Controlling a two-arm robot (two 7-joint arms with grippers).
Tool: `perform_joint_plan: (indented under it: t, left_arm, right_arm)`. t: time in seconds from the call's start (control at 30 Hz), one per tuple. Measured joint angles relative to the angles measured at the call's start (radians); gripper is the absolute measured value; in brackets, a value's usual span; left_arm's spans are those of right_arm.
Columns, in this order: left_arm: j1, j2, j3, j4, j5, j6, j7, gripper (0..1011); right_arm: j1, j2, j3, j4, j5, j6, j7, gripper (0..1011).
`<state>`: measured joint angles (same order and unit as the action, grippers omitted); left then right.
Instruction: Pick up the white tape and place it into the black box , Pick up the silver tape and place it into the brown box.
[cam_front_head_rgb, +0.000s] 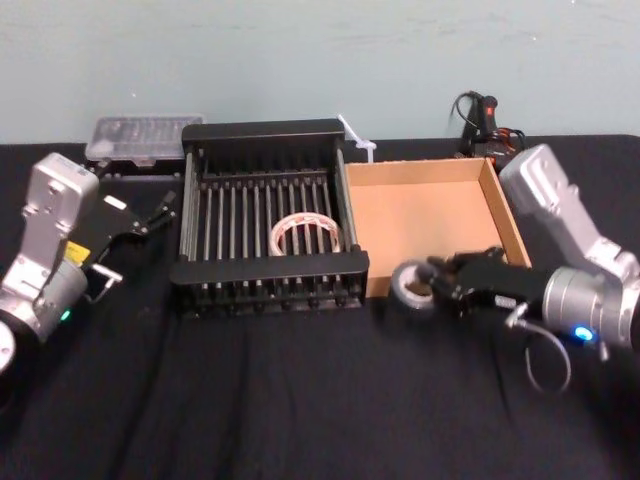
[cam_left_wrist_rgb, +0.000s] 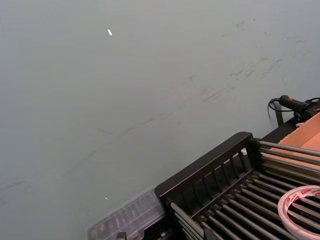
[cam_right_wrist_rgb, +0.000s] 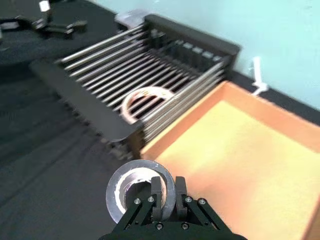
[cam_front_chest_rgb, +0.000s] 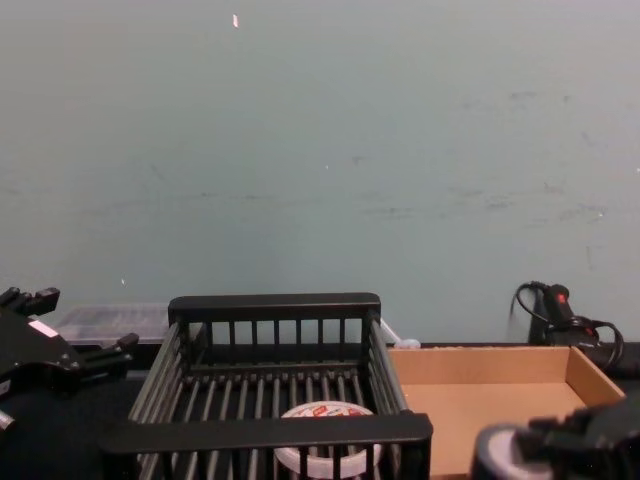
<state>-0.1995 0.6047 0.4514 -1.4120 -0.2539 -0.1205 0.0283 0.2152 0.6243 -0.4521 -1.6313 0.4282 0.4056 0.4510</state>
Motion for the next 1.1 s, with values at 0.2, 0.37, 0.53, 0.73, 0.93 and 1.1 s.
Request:
perform_joint_plan:
  t: [0.2,0.37,0.53,0.73,0.93,1.1]
  left_arm:
    - [0.0,0.0,0.0,0.0,0.0,0.0,0.0,1001]
    - [0.0,0.0,0.0,0.0,0.0,0.0,0.0,1001]
    - [0.0,0.0,0.0,0.0,0.0,0.0,0.0,1001]
    - [0.0,0.0,0.0,0.0,0.0,0.0,0.0,1001]
    - [0.0,0.0,0.0,0.0,0.0,0.0,0.0,1001]
    - [0.0,0.0,0.0,0.0,0.0,0.0,0.0,1002]
  right_arm:
    - [0.032,-0.024,0.024,0.035,-0.001,0.0,-0.036,171]
    - [0.068,-0.051,0.031,0.077,-0.014,0.004,-0.055,171]
    - [0.097,-0.075,0.031,0.117,-0.033,0.008,-0.068,171]
    - [0.134,-0.107,0.031,0.171,-0.057,0.011,-0.076,171]
    - [0.162,-0.132,0.034,0.216,-0.076,0.011,-0.08,171]
    - [0.181,-0.151,0.04,0.251,-0.092,0.011,-0.082,171]
